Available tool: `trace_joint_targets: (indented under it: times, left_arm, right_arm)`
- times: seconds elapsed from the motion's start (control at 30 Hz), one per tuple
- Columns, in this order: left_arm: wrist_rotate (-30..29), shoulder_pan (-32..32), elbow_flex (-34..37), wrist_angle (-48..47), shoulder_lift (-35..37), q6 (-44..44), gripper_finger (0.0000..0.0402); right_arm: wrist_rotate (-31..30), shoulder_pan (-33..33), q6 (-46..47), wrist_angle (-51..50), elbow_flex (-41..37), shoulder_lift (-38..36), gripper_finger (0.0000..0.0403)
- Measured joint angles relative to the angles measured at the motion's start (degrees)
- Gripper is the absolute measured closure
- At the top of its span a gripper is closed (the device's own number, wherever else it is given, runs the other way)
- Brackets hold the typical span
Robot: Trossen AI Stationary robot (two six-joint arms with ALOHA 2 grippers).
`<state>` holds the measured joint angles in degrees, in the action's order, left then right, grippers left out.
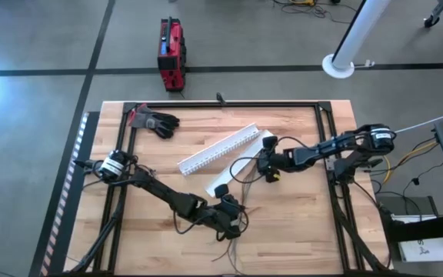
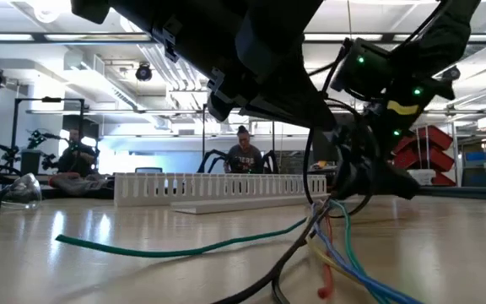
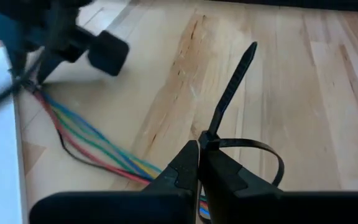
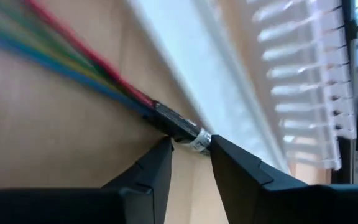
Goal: Ziptie cables
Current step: Adjust the bundled colored cable
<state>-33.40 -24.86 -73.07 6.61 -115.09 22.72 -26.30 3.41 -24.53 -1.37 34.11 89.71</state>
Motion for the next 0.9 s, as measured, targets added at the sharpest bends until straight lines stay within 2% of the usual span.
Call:
trace_joint_targets:
  times: [0.2,0.37,0.57,0.67,0.77,0.9]
  left_arm:
    - [0.04,-0.09,0.1,0.31,0.0,0.0,0.0401]
    - [0.12,-0.09,0.14,0.24,0.0,0.52,0.0401]
    - [4.42,-0.09,0.14,-0.59,0.0,0.9,0.0401]
    - [5.67,-0.09,-0.01,-0.71,0.0,0.9,0.0401]
    - [5.79,-0.09,-0.24,-0.59,0.0,0.87,0.0402]
    - [5.8,-0.09,-0.27,-0.2,0.0,0.64,0.0401]
  right_arm:
    - [3.14,1.24,0.0,6.26,0.0,0.05,0.0317]
    - [2.79,1.43,0.33,5.32,0.02,-0.38,0.0322]
    - [2.17,1.41,0.15,-0.56,0.07,-3.72,0.0292]
    - [1.99,1.41,3.02,-2.78,0.07,-6.19,0.0271]
    - [7.14,1.19,7.09,-2.75,0.07,-8.16,0.0258]
    - [22.04,1.03,14.7,4.9,0.04,-7.22,0.026]
